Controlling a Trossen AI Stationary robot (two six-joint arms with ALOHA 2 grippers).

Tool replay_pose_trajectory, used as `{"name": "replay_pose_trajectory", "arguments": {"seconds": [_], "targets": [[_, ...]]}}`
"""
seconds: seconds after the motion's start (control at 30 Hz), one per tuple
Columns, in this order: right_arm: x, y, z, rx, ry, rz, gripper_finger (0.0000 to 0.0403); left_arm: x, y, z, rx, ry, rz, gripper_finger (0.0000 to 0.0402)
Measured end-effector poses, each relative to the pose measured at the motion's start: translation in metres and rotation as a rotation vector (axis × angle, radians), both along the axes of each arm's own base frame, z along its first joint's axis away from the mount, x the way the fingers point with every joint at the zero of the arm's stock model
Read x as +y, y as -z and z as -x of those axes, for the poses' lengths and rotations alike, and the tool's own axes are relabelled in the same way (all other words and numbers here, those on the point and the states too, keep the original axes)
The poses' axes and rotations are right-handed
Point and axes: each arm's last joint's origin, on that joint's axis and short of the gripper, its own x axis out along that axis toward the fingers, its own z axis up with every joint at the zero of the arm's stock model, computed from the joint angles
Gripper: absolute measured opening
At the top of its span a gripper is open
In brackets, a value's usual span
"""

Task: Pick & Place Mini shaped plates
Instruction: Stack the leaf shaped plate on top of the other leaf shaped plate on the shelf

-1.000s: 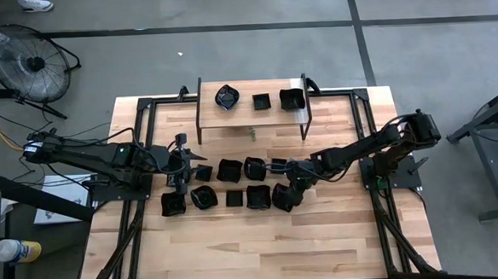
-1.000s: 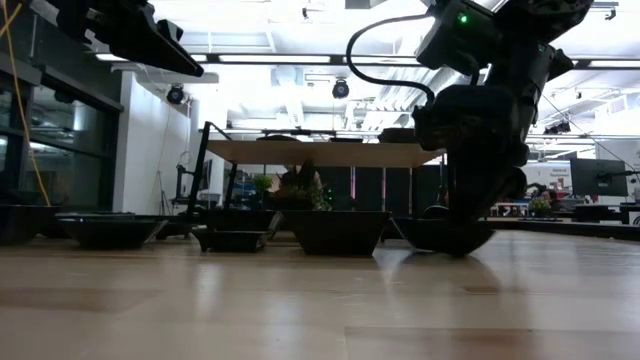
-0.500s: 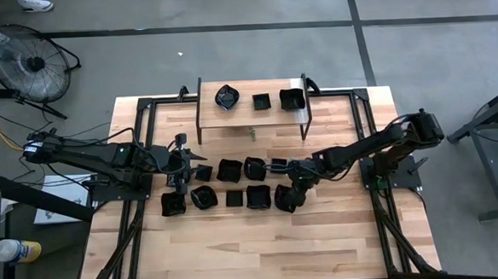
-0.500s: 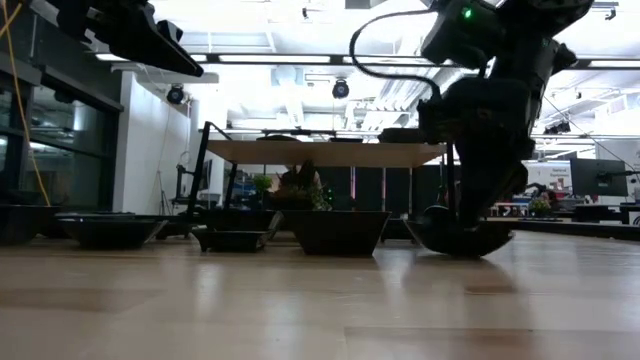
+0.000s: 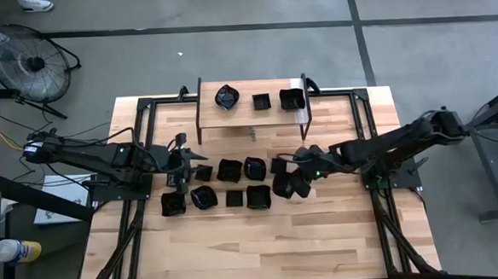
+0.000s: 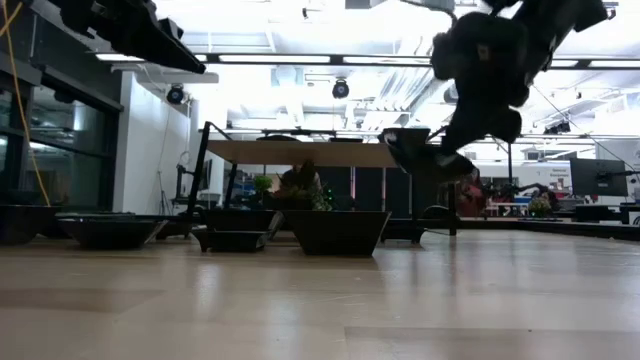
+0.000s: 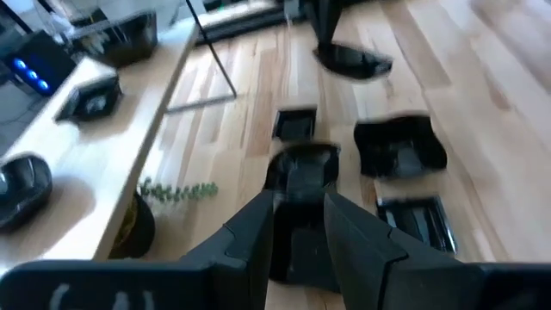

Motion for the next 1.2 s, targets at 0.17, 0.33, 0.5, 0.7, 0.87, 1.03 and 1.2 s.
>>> {"name": "replay_pose_trajectory", "arguments": {"seconds": [0.17, 0.33, 0.5, 0.7, 0.87, 1.03, 1.2], "targets": [[0.001, -0.007, -0.005, -0.09, 0.007, 0.141, 0.0, -0.002, 0.0, -0.013, -0.04, 0.02, -0.016, 0.0103], [0.0, -0.015, -0.011, -0.181, 0.017, 0.25, 0.0, -0.005, 0.006, -0.024, -0.024, 0.035, -0.029, 0.0103], [-0.012, -0.023, -0.018, -0.269, 0.049, 0.248, 0.0, -0.005, 0.007, -0.028, -0.028, 0.016, -0.038, 0.0103], [-0.035, -0.039, -0.026, -0.336, 0.092, 0.216, 0.0, -0.005, 0.005, -0.028, -0.051, 0.013, -0.043, 0.0103], [-0.058, -0.077, -0.037, -0.429, 0.124, 0.24, 0.0, -0.005, 0.004, -0.028, -0.051, 0.015, -0.05, 0.0103], [-0.091, -0.118, -0.054, -0.473, 0.173, 0.258, 0.0, -0.004, 0.004, -0.028, -0.048, 0.02, -0.067, 0.0103], [-0.126, -0.141, -0.084, -0.45, 0.206, 0.238, 0.0, -0.004, 0.005, -0.028, -0.037, 0.022, -0.072, 0.0103]]}}
